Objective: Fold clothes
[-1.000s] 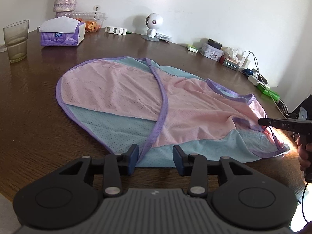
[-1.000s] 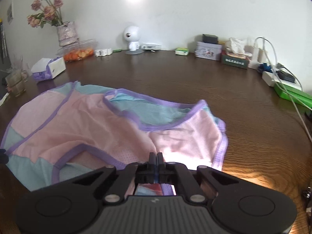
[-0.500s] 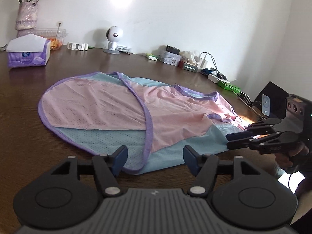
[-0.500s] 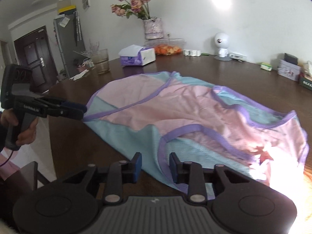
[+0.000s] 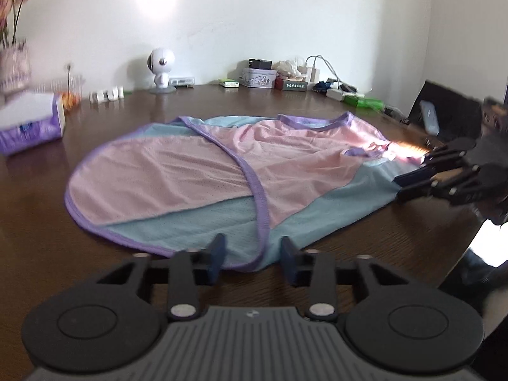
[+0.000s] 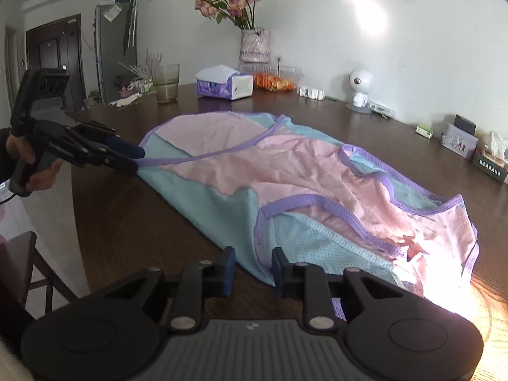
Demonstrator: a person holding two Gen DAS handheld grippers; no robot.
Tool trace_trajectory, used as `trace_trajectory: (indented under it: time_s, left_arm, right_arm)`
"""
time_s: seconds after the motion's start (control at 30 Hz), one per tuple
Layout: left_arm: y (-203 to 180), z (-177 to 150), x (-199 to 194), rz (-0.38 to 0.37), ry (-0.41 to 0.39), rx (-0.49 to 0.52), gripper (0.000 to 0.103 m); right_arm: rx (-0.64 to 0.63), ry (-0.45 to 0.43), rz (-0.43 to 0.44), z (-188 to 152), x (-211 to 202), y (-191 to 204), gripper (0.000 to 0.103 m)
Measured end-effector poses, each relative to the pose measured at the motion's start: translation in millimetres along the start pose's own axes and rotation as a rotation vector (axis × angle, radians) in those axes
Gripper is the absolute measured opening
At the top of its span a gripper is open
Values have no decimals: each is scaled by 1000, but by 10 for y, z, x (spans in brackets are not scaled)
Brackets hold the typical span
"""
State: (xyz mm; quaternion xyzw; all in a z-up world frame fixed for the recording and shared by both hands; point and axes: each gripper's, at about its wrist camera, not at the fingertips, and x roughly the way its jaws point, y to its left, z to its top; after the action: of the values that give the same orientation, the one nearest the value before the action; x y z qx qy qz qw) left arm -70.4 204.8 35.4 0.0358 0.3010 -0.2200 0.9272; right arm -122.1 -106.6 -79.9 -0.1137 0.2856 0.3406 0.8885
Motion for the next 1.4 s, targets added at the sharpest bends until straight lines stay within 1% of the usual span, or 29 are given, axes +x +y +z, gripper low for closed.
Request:
trace_trajectory:
  time_s: [0.03,0.07,0.2,0.27,0.37,0.43,0.53,0.63,0.7,0.77,0.8,0.83,0.87,0.9,0.93,0.97,1.0,1.07,1.13,1.2,1.27,1.3,1.33,1.37,1.4]
  left_arm:
    - [37,11,1,-21,9,-15,6]
    - [64,20,-2,-36,19,-24,3]
    - [-17,67,-74,-15,52,35,2]
    - [-56,98,-170,-9,25,48,2]
    - [2,228,-229,-1,-32,57,2]
    - [96,412,-137,4,-44,94,2]
    - [260,738,135,-8,-50,143,2]
    - [363,962,456,-21,-39,169,2]
    - [433,1005,675,-27,-28,162,2]
    - [526,1016,842,5,-20,130,3]
    - [573,1014,881,12,5,113,4]
    - [611,1009,869,1,28,104,5]
    - [651,988,789,-4,31,91,10]
    - [703,956,668,1,24,68,17]
    - [771,925,549,6,17,37,23]
    - [855,880,413,7,5,-6,36]
    - [925,820,291,1,-4,-50,42]
    - [1019,700,142,-17,7,-117,42]
    - [1047,596,112,-12,38,-141,42]
    - [1049,520,130,-20,59,-162,42]
    - [1026,481,169,-32,75,-160,42]
    - [1003,467,194,-33,85,-148,41]
    - [979,453,218,-34,94,-136,40]
    - [957,439,243,-30,102,-124,31]
    - [943,426,269,-23,111,-114,10]
  right_arm:
    - [-1,-10,-3,-8,5,4,6]
    - [-9,-11,-12,-7,6,20,3]
    - [6,13,11,9,-61,39,1]
    - [41,3,14,-33,-146,3,1]
    - [120,-21,11,-48,-243,-116,1]
    - [150,-42,1,20,-269,-199,1]
    - [143,-69,-31,262,-179,-337,1]
    - [118,-85,-123,496,18,-523,1]
    - [120,-67,-177,571,210,-641,1]
    - [134,-32,-219,600,411,-744,2]
    - [147,-5,-229,605,468,-783,2]
    - [155,13,-232,611,486,-815,3]
    - [152,6,-217,616,406,-833,3]
    - [146,-2,-203,612,297,-857,7]
    - [133,-13,-190,584,115,-899,18]
    - [120,-22,-178,548,-65,-942,32]
    - [107,-25,-164,478,-246,-986,37]
    - [90,-13,-110,270,-611,-1060,37]
    - [126,30,-78,68,-769,-1110,37]
    - [164,80,-87,-92,-758,-1121,37]
    - [151,102,-118,-187,-712,-1094,37]
    - [145,102,-128,-216,-694,-1080,37]
    - [150,96,-115,-222,-680,-1076,37]
    - [155,89,-96,-225,-664,-1067,36]
    - [156,87,-77,-230,-647,-1057,34]
